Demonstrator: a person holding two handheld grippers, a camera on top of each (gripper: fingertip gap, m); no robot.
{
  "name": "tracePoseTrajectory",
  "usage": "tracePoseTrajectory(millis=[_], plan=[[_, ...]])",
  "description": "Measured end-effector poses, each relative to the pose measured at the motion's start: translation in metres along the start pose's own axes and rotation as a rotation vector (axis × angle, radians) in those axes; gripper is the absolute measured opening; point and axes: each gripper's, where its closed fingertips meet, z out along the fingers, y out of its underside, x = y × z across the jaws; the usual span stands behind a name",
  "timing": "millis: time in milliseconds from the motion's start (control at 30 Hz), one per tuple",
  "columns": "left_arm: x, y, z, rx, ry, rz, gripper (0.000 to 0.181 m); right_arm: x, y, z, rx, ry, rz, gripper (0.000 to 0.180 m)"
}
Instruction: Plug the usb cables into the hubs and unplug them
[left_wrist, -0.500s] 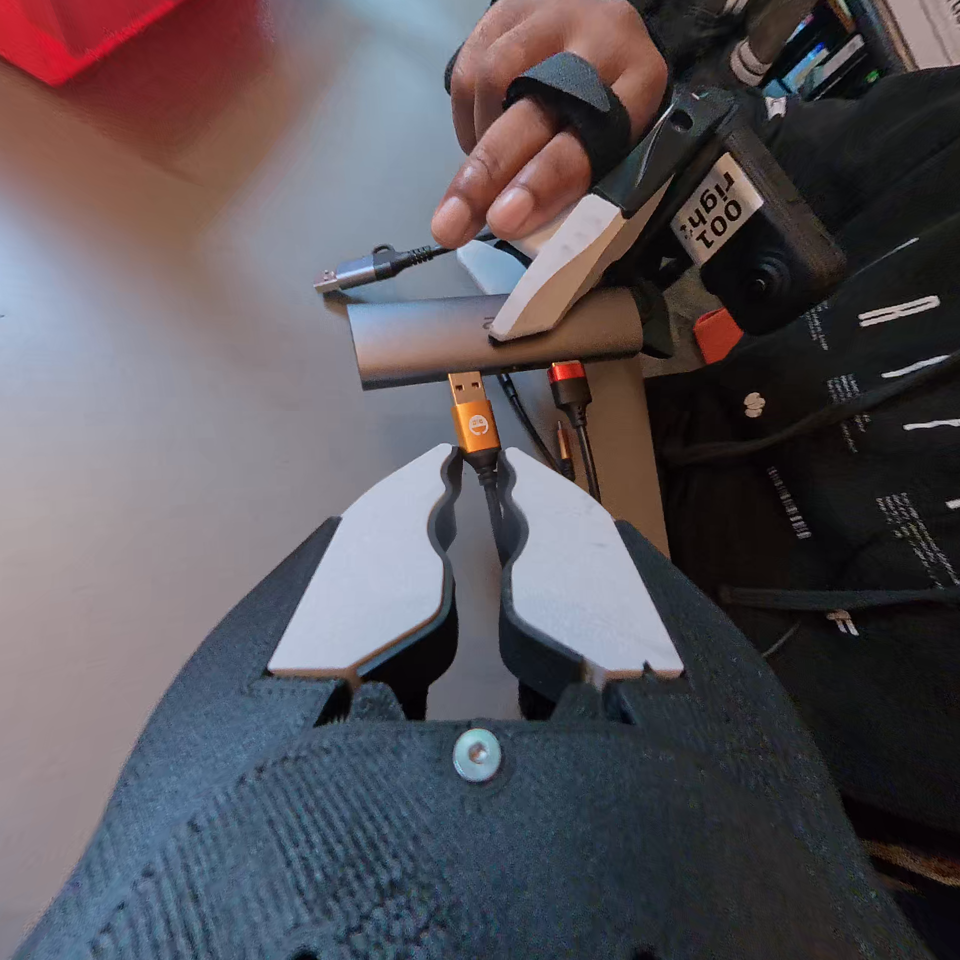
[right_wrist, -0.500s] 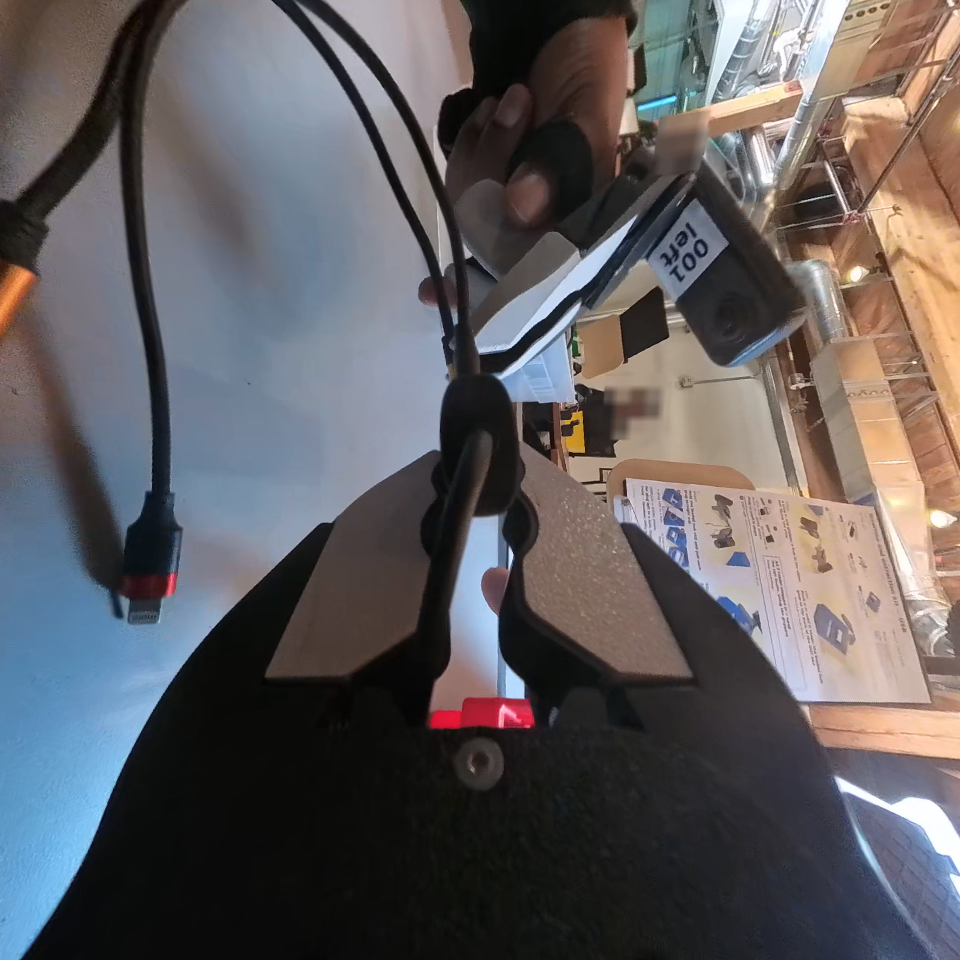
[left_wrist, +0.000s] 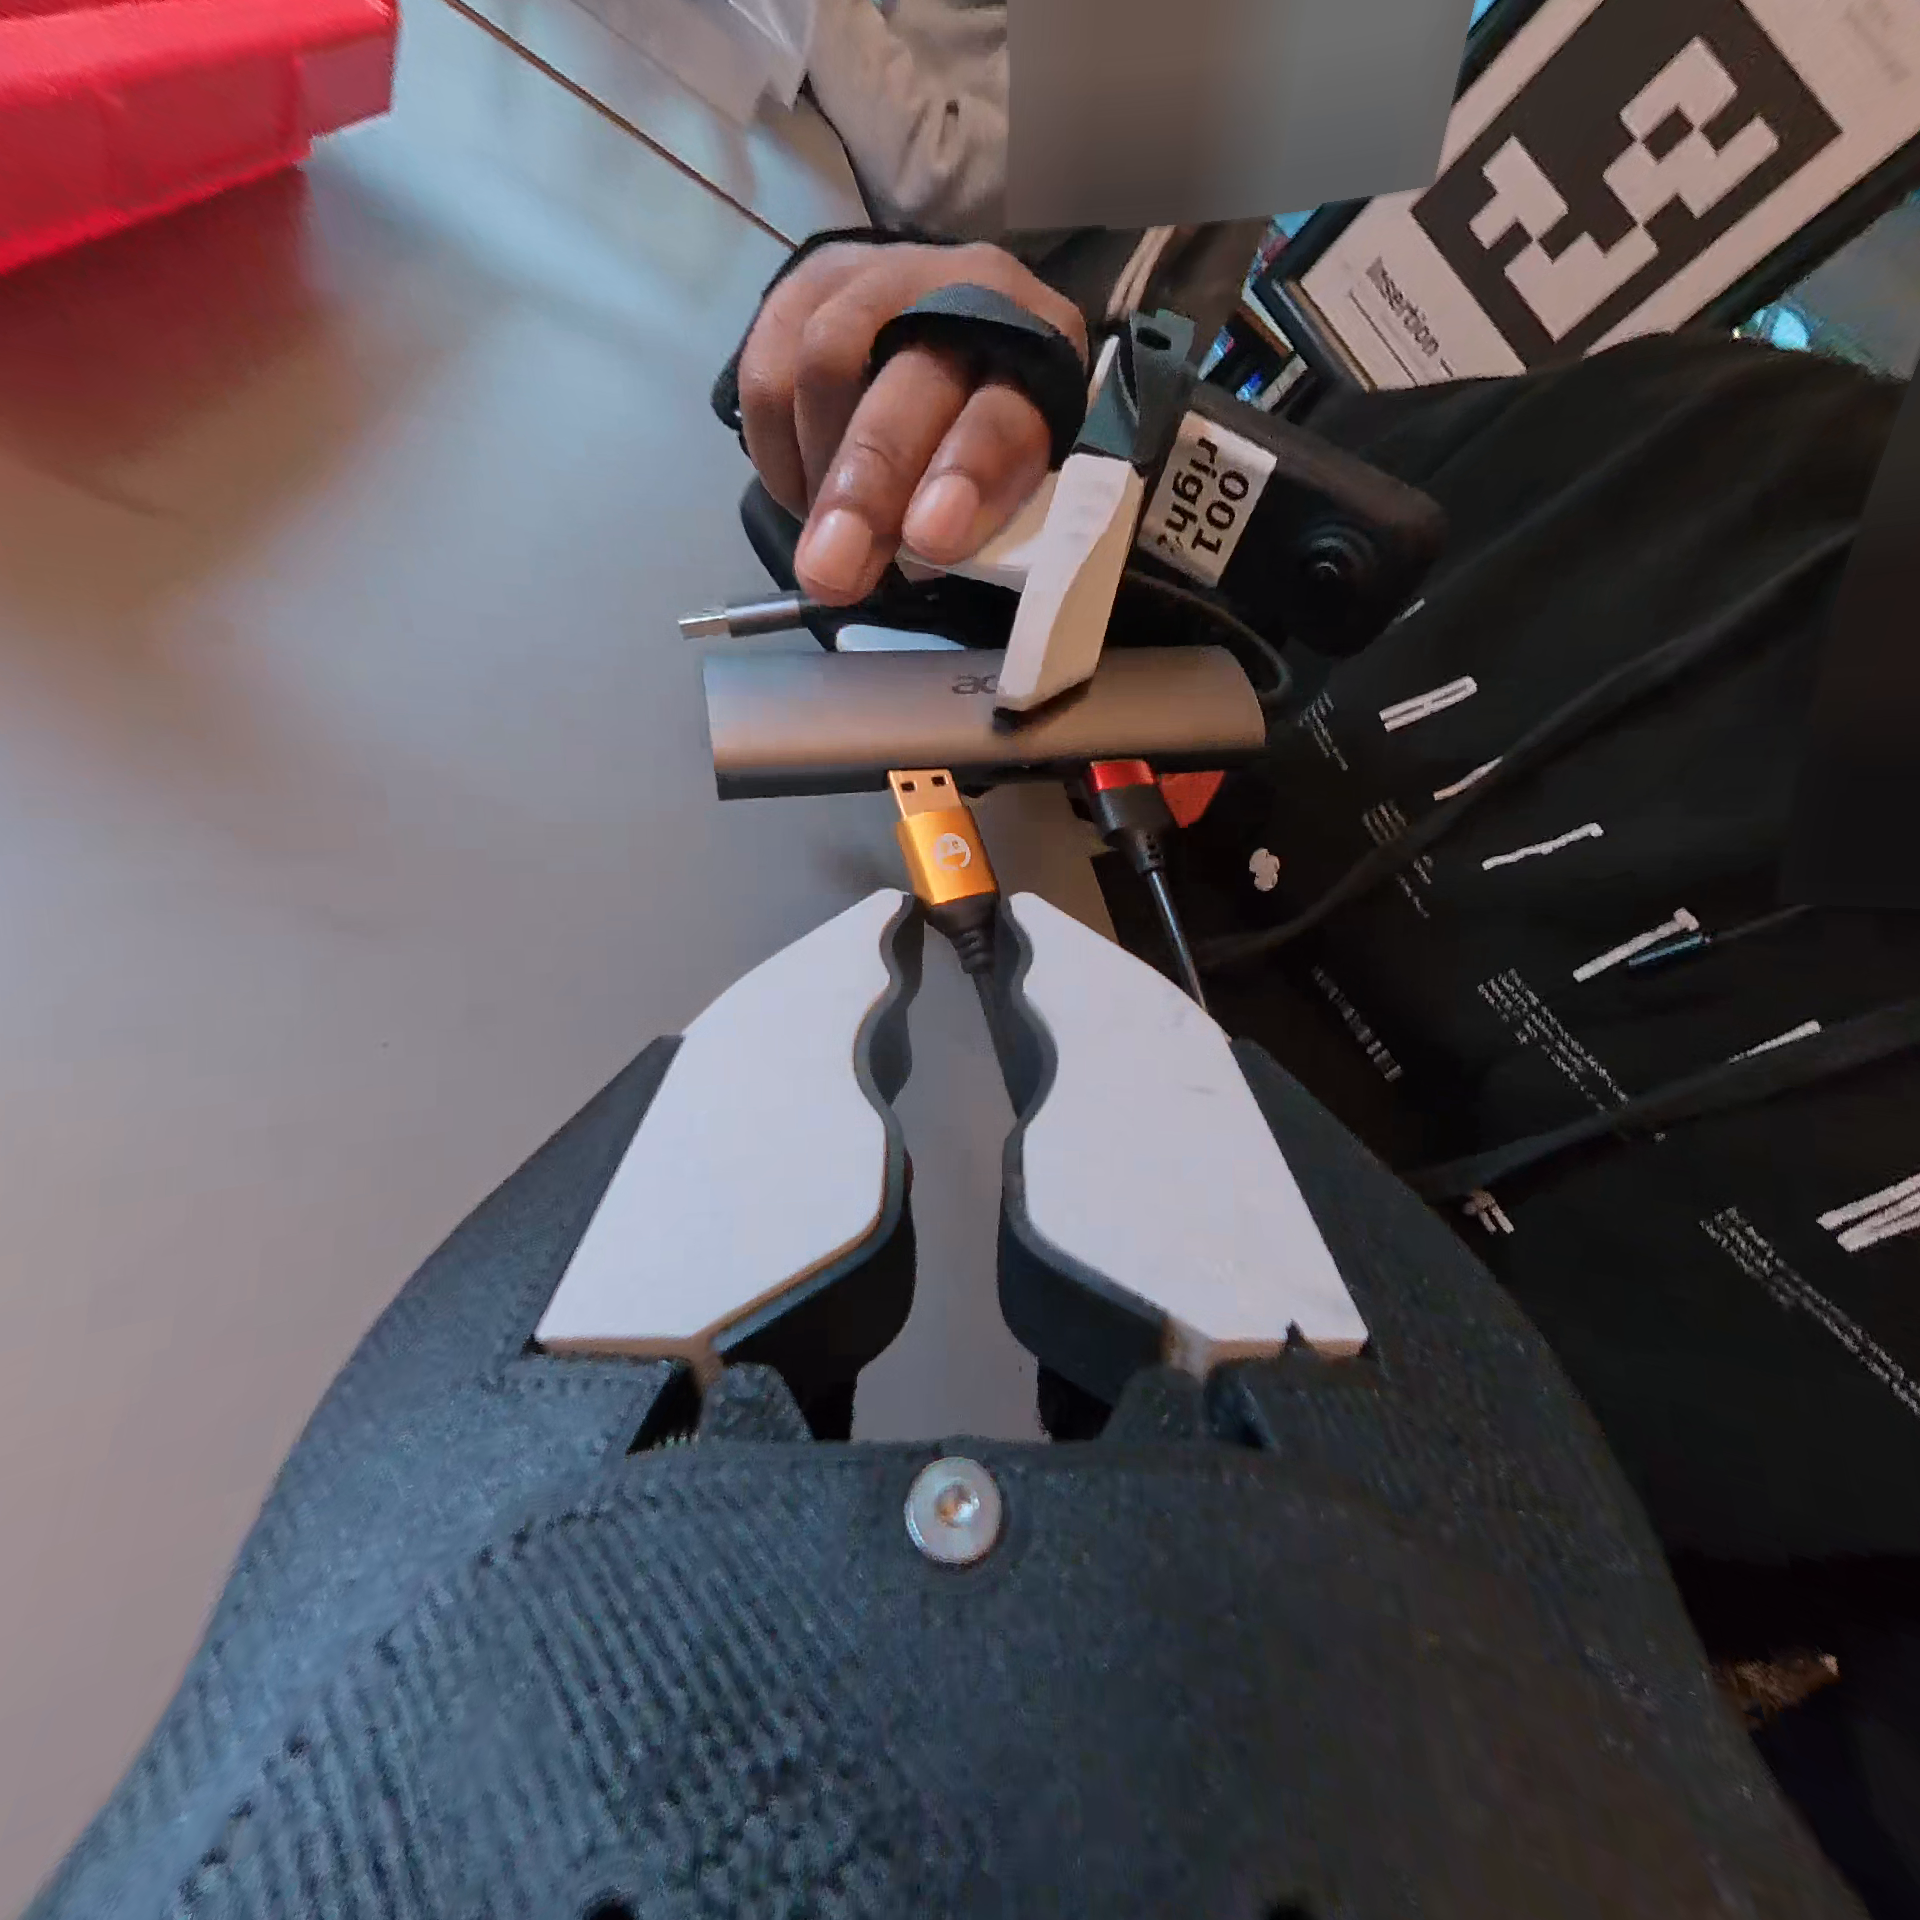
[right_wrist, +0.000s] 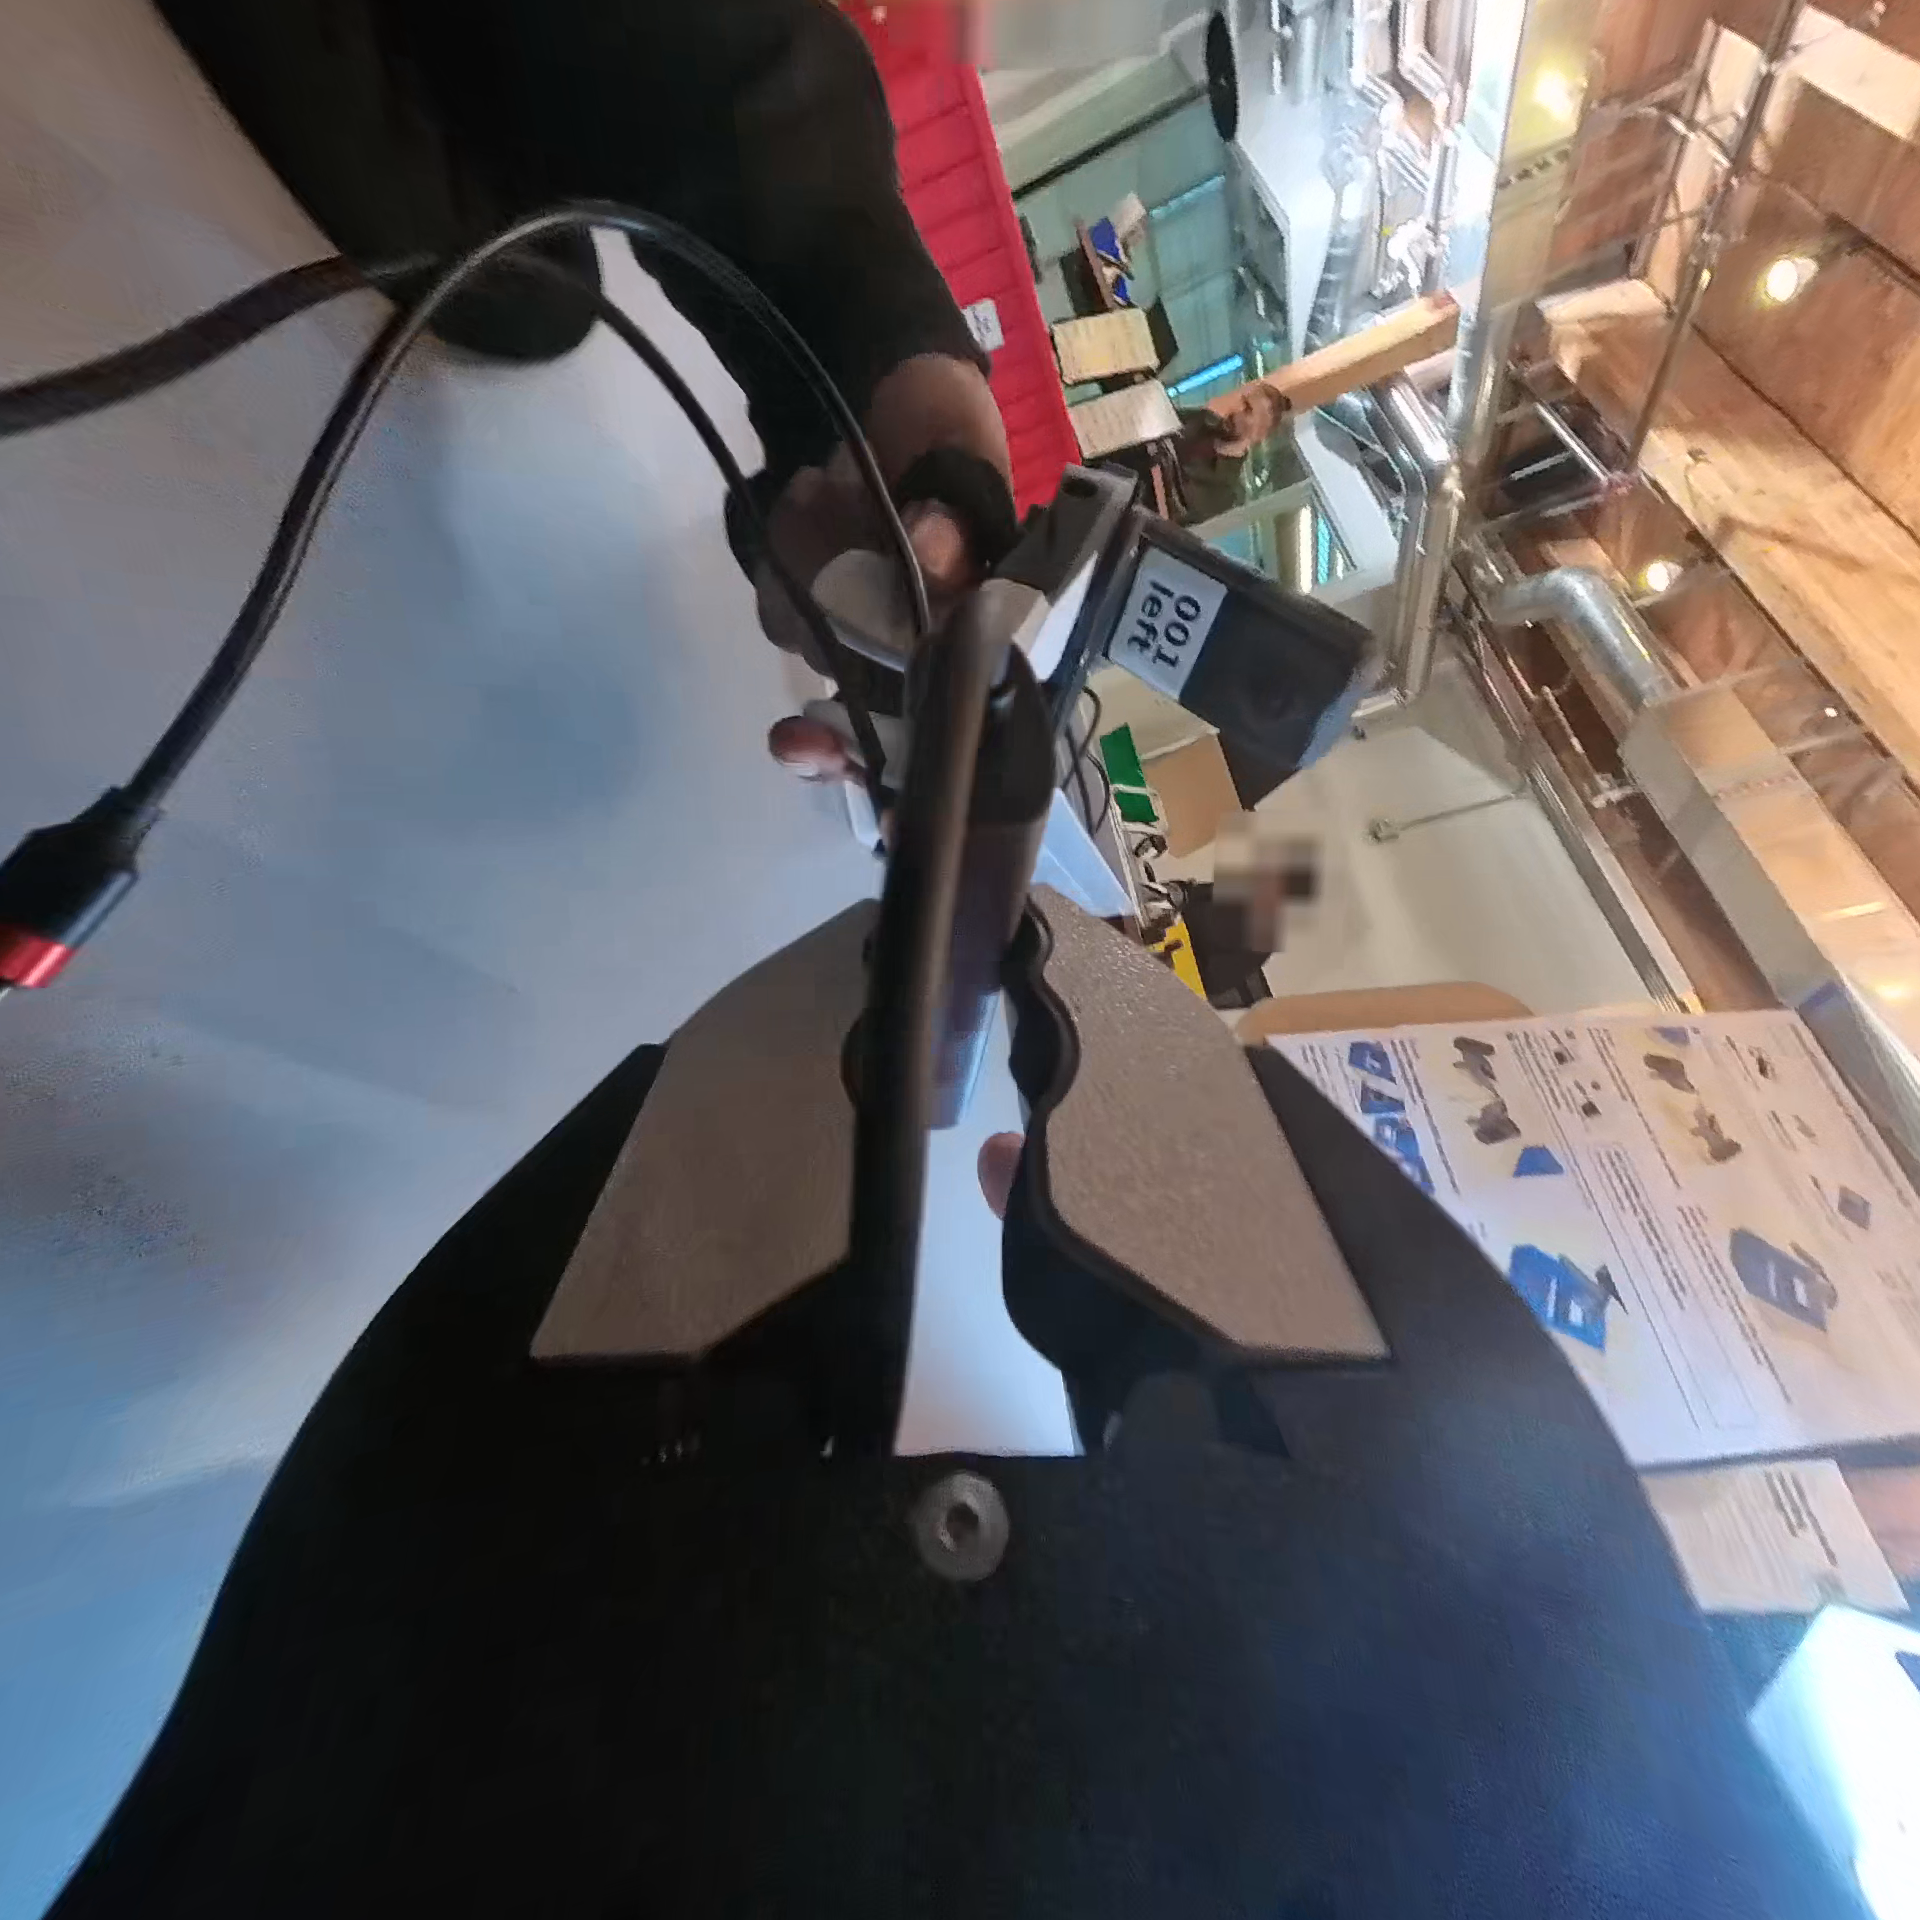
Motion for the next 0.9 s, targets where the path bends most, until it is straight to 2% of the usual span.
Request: tracePoseTrajectory(millis=[167,267,400,533,900], plan=[[-0.001,-0.002,0.002,0.017,-0.016,-0.021,0.013,0.001,0.032,0.003,-0.165,0.008,0.021,0.024],[-0.002,0.000,0.003,0.013,-0.023,-0.035,0.012,-0.005,0.037,0.005,-0.221,-0.020,-0.012,0.019],[0.008,0.008,0.007,-0.018,0.039,-0.054,0.013,-0.013,0.024,0.002,-0.150,-0.068,-0.050,0.017],[0.017,0.006,0.004,0.011,0.148,-0.178,0.012,-0.017,0.011,-0.001,-0.078,-0.081,-0.078,0.017],[0.006,-0.001,0.003,0.091,0.093,-0.211,0.012,-0.013,0.021,-0.001,-0.110,-0.034,-0.007,0.017]])
